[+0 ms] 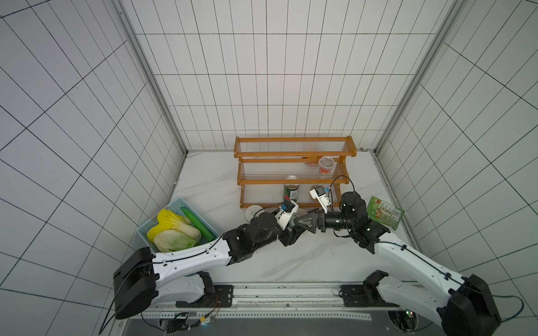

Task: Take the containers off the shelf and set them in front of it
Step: Place the container at the center of the board.

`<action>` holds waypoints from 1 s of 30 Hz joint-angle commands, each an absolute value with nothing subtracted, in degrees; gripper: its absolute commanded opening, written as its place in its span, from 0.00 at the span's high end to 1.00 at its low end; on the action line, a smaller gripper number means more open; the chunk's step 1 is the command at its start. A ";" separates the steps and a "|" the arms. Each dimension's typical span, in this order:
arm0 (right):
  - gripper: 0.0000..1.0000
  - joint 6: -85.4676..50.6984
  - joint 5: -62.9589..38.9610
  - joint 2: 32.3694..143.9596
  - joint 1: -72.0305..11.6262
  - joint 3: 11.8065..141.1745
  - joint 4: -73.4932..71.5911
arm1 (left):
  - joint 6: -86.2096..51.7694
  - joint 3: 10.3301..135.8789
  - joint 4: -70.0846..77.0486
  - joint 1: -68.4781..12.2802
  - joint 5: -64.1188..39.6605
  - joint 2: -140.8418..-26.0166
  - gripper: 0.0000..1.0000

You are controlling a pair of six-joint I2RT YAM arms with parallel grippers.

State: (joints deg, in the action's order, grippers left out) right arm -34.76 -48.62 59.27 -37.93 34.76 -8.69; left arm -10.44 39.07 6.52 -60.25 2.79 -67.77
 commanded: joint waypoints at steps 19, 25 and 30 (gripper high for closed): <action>0.22 -24.61 -46.45 62.78 -38.50 40.24 -3.93 | -10.91 40.69 -7.93 -55.92 -4.15 -60.66 0.02; 0.24 -20.21 -44.47 65.74 -39.33 40.30 -5.28 | -13.82 37.72 -21.89 -55.66 -5.47 -48.83 0.02; 0.24 -10.49 -38.34 67.06 -45.37 39.61 -1.49 | -17.29 36.63 -28.59 -48.65 -1.69 -37.95 0.01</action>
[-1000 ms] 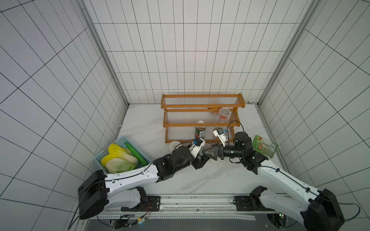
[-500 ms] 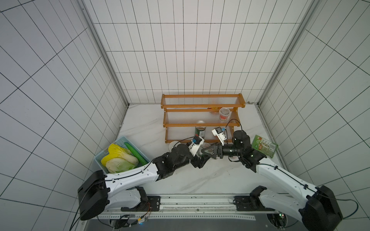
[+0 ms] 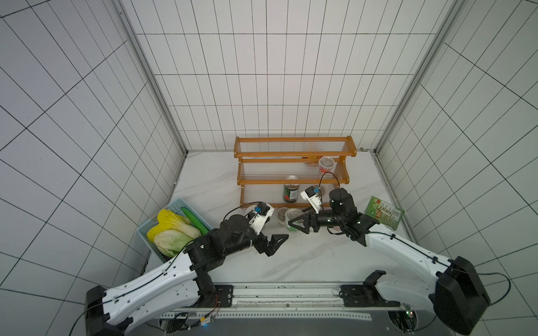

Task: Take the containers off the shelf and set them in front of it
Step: Place the container at the center of the board.

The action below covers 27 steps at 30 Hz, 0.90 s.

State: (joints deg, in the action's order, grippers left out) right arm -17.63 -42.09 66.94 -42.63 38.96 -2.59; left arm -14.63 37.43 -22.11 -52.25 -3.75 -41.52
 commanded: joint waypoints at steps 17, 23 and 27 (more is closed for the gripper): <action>0.23 11.15 -22.36 89.88 -70.71 40.90 -23.14 | -17.00 47.71 -24.96 -17.54 -10.44 -54.01 0.02; 0.23 11.42 -22.04 98.23 -71.48 44.14 -29.45 | -16.13 47.46 -25.05 -14.18 -13.22 -55.27 0.02; 0.21 9.35 -23.70 101.79 -71.67 45.85 -31.57 | -15.99 46.66 -24.87 -14.00 -14.29 -55.55 0.01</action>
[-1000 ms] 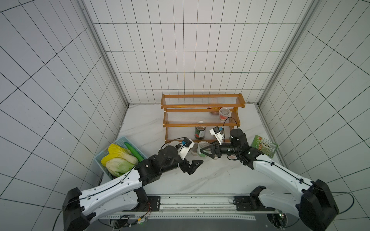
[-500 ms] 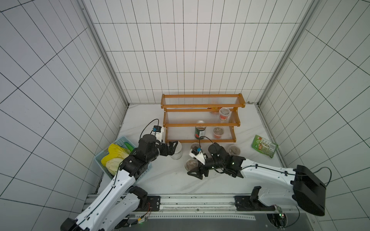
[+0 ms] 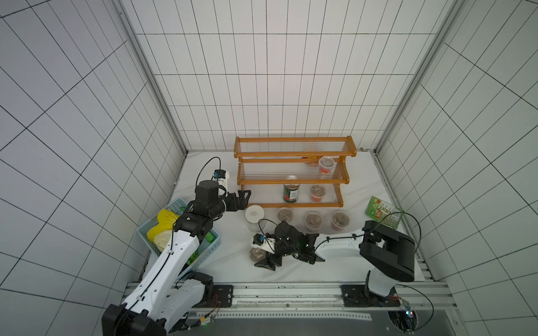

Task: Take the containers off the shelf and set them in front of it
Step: Place the container at the center of the board.

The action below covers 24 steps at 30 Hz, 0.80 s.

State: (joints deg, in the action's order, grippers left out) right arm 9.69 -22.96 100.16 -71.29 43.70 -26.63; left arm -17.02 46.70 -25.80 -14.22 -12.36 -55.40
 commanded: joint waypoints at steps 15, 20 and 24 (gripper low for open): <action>0.02 8.88 -23.73 99.43 -71.98 42.18 -28.47 | -14.70 45.36 -23.56 -13.73 -17.54 -55.98 0.02; 0.01 9.06 -19.39 90.49 -71.29 40.03 -22.54 | -14.41 45.69 -23.55 -13.54 -18.44 -56.60 0.02; 0.01 7.31 -13.65 77.12 -68.34 36.75 -13.19 | -13.81 46.19 -23.90 -13.28 -18.54 -56.78 0.02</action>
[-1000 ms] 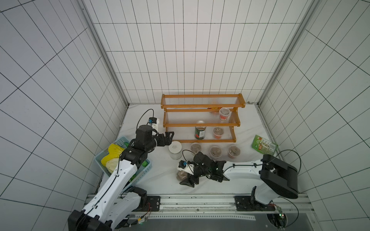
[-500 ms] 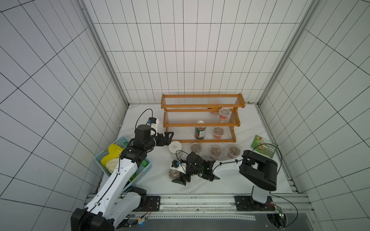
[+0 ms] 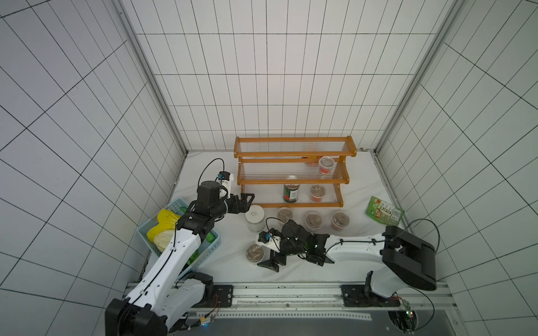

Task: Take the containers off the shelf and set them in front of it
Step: 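Place the container at the center of the board, then pick up a container from the shelf.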

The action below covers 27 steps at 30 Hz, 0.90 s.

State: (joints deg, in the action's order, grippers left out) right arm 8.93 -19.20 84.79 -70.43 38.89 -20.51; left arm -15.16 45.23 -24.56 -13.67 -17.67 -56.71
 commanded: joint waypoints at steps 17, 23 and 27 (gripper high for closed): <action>0.01 2.27 1.72 69.11 -24.94 48.36 -2.50 | -13.89 47.46 -23.58 -13.03 -20.88 -58.27 0.01; 0.01 3.02 -3.31 76.74 -20.50 54.75 -7.53 | -13.62 47.51 -23.73 -13.04 -21.10 -58.01 0.02; 0.01 3.60 -4.73 81.38 -19.64 59.05 -8.10 | -13.62 47.10 -23.40 -13.02 -21.36 -58.18 0.02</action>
